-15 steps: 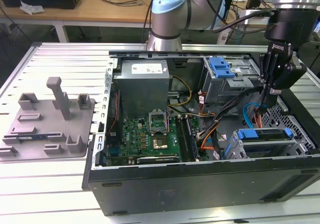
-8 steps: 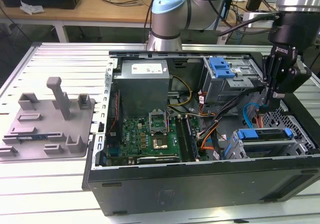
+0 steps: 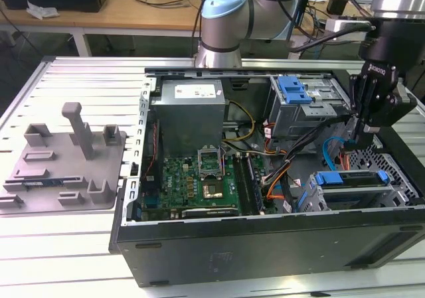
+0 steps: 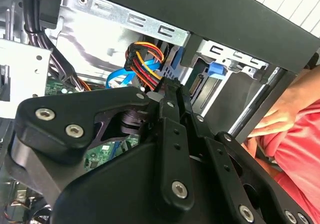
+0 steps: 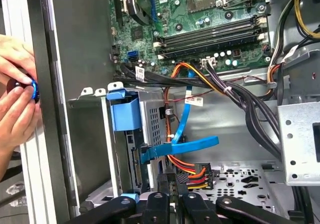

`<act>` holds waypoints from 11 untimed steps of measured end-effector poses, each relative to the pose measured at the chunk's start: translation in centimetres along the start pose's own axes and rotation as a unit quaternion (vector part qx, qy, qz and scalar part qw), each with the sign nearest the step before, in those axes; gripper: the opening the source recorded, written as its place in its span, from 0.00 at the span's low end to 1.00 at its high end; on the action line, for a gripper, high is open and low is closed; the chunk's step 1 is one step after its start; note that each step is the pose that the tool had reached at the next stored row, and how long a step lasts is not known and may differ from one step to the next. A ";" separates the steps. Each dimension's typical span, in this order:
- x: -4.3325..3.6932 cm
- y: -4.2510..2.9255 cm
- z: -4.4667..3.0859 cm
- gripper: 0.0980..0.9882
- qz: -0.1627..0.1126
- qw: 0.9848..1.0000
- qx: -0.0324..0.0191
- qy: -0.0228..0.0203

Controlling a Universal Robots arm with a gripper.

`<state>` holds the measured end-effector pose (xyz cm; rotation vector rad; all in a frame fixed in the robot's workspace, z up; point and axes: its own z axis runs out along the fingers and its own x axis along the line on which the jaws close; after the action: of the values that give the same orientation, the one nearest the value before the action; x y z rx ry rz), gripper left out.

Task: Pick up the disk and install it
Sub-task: 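Insert the first disk wire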

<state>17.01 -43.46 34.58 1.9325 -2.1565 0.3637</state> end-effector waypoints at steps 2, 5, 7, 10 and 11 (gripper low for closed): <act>0.20 -0.02 -0.02 0.07 -0.001 1.000 -0.001 -0.013; 0.45 -0.05 -0.07 0.07 -0.002 0.999 -0.003 -0.033; 0.59 -0.07 -0.08 0.07 -0.002 0.999 -0.004 -0.044; 1.10 -0.13 -0.03 0.07 -0.002 0.998 -0.007 -0.068; 1.20 -0.14 -0.01 0.07 -0.003 0.997 -0.007 -0.071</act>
<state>17.01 -44.60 34.99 2.0118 -2.2333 0.2164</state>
